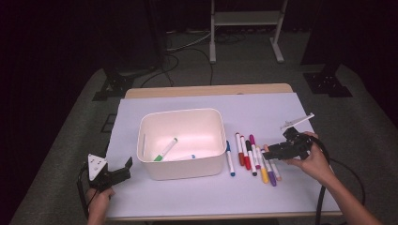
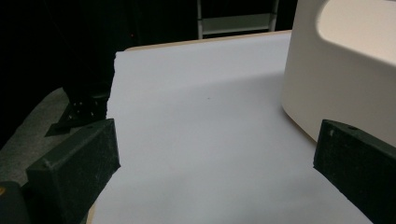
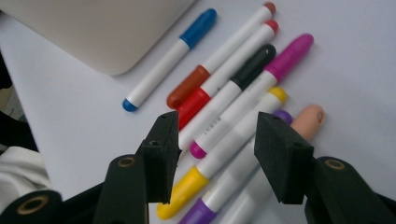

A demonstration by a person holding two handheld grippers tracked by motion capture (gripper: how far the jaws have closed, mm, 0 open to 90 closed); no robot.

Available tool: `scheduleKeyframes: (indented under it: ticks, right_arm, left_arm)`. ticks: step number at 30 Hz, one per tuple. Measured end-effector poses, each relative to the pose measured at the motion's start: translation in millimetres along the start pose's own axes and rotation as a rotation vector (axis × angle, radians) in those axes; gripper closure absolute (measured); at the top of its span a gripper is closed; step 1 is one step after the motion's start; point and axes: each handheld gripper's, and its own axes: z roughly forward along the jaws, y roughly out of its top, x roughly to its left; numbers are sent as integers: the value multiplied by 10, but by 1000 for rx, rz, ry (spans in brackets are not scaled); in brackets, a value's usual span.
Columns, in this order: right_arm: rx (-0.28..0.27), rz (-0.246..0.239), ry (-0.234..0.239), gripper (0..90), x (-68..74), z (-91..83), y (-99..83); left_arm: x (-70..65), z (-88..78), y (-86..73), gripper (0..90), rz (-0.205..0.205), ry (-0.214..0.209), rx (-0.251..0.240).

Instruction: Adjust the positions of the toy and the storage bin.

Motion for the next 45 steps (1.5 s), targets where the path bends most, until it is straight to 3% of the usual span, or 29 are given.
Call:
scheduleKeyframes:
  ticks: [14,16,23,30,40,45]
  right_arm:
    - [25,44,-118,548,-127,85,-233]
    - [34,42,-118,548,-136,102,-242]
    - [63,40,-192,574,-158,183,-307]
    - [55,53,-251,614,-171,136,-401]
    - [44,70,-288,747,-210,88,-460]
    - [36,112,-252,755,-264,65,-460]
  left_arm:
    - [3,3,0,0,-5,0,0]
    - [4,3,0,0,-6,0,0]
    - [3,2,0,0,-6,1,-1]
    - [0,-1,-1,0,-2,0,-3]
    - [-1,-3,-1,0,-1,-1,-4]
    - [1,-1,-1,0,-4,0,-3]
